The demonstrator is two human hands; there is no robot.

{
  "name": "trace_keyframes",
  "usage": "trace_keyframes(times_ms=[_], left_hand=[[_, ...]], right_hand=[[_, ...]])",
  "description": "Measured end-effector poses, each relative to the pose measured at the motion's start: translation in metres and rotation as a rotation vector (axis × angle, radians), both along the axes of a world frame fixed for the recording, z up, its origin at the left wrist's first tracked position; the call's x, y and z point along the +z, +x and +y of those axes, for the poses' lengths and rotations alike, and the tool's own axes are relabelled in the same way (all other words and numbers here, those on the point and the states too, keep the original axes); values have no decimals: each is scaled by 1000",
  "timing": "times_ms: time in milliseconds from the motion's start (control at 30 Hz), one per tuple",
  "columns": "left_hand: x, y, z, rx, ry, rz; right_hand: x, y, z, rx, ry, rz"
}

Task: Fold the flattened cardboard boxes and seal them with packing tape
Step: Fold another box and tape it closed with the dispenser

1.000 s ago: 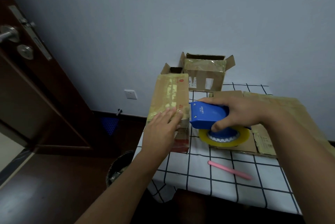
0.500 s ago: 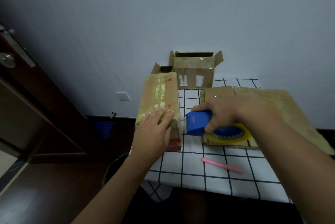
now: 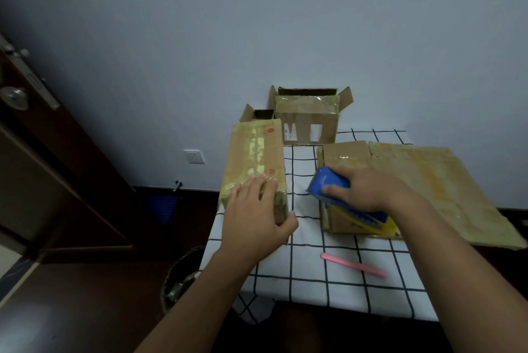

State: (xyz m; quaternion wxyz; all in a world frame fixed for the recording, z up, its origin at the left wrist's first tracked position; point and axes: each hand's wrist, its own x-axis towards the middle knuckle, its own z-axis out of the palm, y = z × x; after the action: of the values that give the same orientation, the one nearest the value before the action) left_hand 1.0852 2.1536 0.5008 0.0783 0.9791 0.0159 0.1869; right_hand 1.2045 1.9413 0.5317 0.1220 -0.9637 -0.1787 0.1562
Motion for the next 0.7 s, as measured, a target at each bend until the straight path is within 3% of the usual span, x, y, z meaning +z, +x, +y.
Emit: trace_keyframes(times_ms=[133, 333, 500, 700], left_hand=[[-9, 8, -4, 67, 22, -36], [-7, 19, -22, 239, 70, -50], [-8, 23, -27, 260, 66, -51], [-11, 21, -23, 235, 53, -50]], right_hand=[[-16, 1, -14, -122, 147, -124], [-49, -1, -20, -244, -24, -345], [-86, 2, -29, -365, -25, -409], [-127, -11, -31, -420, -91, -295]])
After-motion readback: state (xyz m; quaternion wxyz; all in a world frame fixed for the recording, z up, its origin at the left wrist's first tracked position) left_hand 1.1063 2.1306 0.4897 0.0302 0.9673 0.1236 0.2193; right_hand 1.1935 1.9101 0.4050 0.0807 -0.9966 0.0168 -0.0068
